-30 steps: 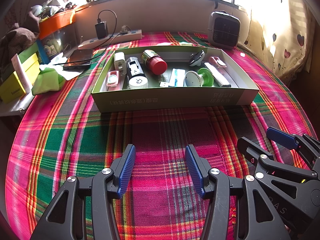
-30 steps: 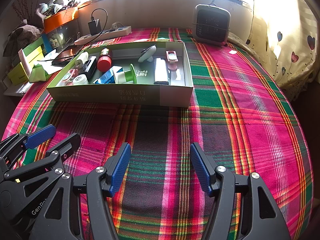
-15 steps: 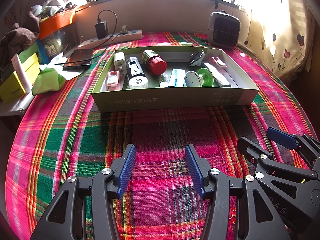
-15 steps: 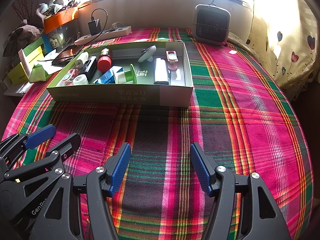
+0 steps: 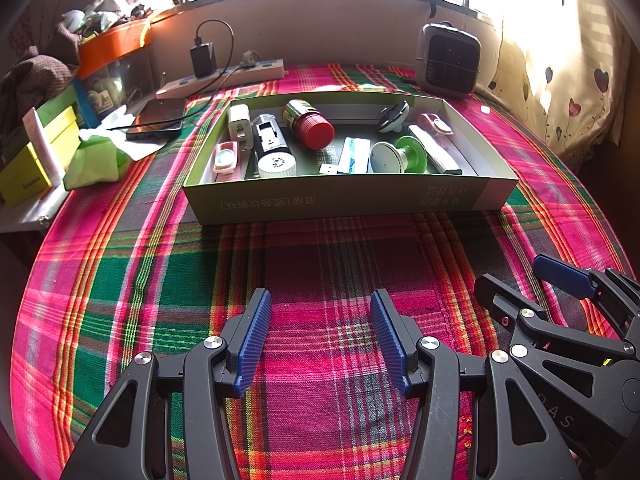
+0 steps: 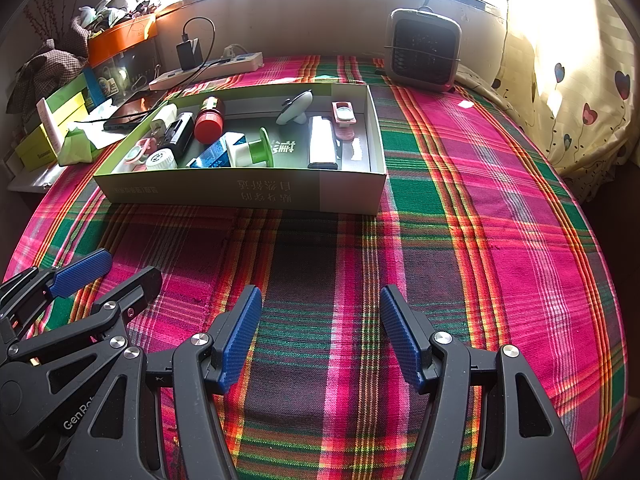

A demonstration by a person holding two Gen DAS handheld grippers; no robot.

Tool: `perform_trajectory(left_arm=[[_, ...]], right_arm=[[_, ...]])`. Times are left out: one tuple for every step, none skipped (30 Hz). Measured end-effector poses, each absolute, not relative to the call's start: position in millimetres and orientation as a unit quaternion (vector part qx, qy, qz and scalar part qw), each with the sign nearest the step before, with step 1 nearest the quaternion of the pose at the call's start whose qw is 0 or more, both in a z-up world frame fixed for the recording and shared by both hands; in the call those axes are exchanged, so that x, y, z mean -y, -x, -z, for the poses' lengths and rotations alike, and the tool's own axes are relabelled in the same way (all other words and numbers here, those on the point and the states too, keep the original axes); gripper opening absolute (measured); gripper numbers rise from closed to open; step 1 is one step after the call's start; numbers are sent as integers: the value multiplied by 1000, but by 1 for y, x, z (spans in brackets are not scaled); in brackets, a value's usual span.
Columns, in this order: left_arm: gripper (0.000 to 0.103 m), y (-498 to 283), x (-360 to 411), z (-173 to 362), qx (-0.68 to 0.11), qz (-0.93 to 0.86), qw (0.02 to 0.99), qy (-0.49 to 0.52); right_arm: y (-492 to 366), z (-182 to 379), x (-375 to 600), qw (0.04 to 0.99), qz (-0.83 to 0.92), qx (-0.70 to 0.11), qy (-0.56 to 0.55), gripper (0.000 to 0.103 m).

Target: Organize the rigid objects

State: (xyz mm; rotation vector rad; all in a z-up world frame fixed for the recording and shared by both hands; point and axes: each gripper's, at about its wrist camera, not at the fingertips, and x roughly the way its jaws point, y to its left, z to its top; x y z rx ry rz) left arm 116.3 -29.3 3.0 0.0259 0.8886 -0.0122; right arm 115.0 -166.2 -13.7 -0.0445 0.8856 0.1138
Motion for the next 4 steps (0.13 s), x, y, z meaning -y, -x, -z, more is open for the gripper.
perform_trajectory(left_arm=[[51,-116,29,-3,-430,6,903,-13],[51,-116,29,-3,-430,6,903,-13],[51,-116,29,-3,-430,6,903,-13],[51,-116,29,-3,-430,6,903,-13]], right_arm=[[-115,14,166,902,-55,-428,22,62],[-115,14,166,902,-55,-428,22,62],[-115,14,166,902,-55,-428,22,62],[-115,14,166,902,-55,-428,22,62]])
